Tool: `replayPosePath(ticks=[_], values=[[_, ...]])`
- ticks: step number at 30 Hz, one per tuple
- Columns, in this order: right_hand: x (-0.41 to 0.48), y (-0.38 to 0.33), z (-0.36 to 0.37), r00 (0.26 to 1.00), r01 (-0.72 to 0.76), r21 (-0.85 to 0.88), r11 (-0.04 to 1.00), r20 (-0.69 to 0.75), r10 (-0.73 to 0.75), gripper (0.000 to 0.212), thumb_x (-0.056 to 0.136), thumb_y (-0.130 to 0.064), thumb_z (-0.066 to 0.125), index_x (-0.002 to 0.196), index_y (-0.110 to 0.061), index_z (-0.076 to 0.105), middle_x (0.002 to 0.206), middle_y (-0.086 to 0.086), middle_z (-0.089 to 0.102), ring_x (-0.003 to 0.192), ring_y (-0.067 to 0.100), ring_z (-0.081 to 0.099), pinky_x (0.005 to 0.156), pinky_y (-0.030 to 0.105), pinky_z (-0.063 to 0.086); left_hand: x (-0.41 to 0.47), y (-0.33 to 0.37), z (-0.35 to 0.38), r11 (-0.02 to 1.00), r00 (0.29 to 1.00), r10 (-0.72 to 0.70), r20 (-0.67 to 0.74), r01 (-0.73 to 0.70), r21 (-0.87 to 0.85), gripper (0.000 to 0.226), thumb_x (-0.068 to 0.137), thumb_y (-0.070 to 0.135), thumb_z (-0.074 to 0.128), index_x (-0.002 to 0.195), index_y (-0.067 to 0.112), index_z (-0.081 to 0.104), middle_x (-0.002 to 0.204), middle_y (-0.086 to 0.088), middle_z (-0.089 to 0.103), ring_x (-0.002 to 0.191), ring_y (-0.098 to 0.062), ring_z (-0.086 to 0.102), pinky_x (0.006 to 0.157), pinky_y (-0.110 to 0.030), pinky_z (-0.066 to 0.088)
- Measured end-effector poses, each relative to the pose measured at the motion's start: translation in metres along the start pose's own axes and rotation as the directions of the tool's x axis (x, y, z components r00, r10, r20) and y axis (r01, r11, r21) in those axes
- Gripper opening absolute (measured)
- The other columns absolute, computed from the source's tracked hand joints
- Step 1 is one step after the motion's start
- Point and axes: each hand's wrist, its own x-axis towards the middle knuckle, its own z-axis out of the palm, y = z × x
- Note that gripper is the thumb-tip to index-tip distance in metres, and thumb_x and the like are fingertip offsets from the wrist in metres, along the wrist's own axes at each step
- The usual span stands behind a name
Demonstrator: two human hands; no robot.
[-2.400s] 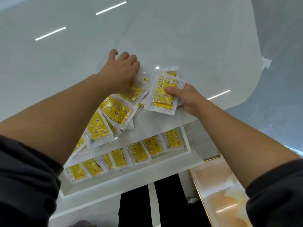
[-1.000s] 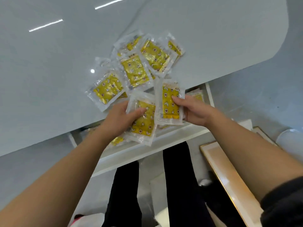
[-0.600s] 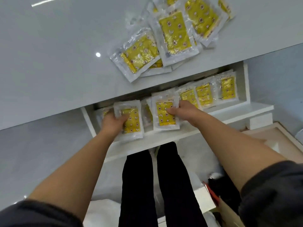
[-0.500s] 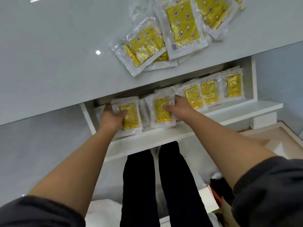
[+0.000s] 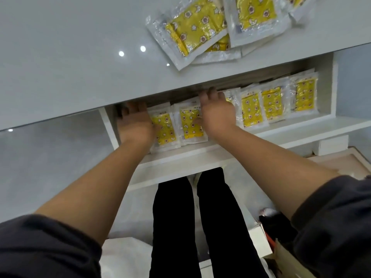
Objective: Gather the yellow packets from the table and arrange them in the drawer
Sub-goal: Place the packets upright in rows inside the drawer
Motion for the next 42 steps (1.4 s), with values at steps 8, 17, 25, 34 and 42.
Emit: replayPosePath(ticks=[8,17,25,34,42], values=[[0.016,-0.008,0.001,0.961,0.262,-0.094,0.960,0.121,-0.250,0.053,0.095,-0.039,0.046,0.143,-0.020,0.035,0.149,0.007,0.034,0.137,0.029,0.031,0.115,0.047,0.017,0.009,0.022,0.004,0.964,0.965,0.259,0.042,-0.261,0.048,0.064,0.090,0.043,0.056,0.144,0.021,0.031,0.145,-0.009,0.035,0.133,-0.031,0.034,0.106,-0.044,0.031],[0.009,0.006,0.008,0.998,0.057,-0.097,0.994,0.032,-0.054,0.053,0.095,-0.037,0.038,0.144,-0.017,0.032,0.148,0.009,0.036,0.140,0.029,0.026,0.117,0.053,0.010,-0.002,0.017,0.011,0.956,0.956,0.293,0.009,-0.293,0.016,0.067,0.092,0.036,0.053,0.149,0.023,0.021,0.150,-0.007,0.029,0.136,-0.033,0.030,0.114,-0.050,0.022],[0.013,0.042,0.009,0.997,-0.031,-0.187,0.982,0.059,0.042,0.057,0.094,-0.032,0.038,0.147,-0.014,0.026,0.147,0.010,0.037,0.140,0.029,0.028,0.117,0.058,0.004,-0.010,0.052,0.010,0.949,0.948,0.316,0.036,-0.316,-0.001,0.070,0.093,0.027,0.049,0.152,0.023,0.012,0.154,-0.002,0.022,0.144,-0.026,0.018,0.117,-0.053,0.006],[-0.036,0.045,-0.033,0.997,0.058,0.066,0.996,-0.048,-0.055,0.053,0.092,-0.027,0.045,0.142,-0.012,0.038,0.141,0.010,0.047,0.132,0.027,0.041,0.108,0.046,0.032,-0.050,0.067,-0.039,0.920,0.923,0.378,-0.077,-0.383,-0.082,0.041,0.091,0.021,0.048,0.131,0.014,0.049,0.128,-0.009,0.054,0.116,-0.029,0.050,0.099,-0.044,0.040],[-0.082,0.051,-0.127,0.950,-0.022,0.424,0.905,-0.274,0.152,0.014,0.094,-0.025,0.046,0.098,-0.018,0.057,0.092,-0.003,0.060,0.082,0.019,0.057,0.063,0.034,0.045,-0.087,0.082,-0.144,0.827,0.839,0.389,-0.380,-0.500,-0.256,0.013,0.092,0.023,0.049,0.098,0.017,0.059,0.093,0.002,0.058,0.087,-0.019,0.053,0.069,-0.037,0.049]])
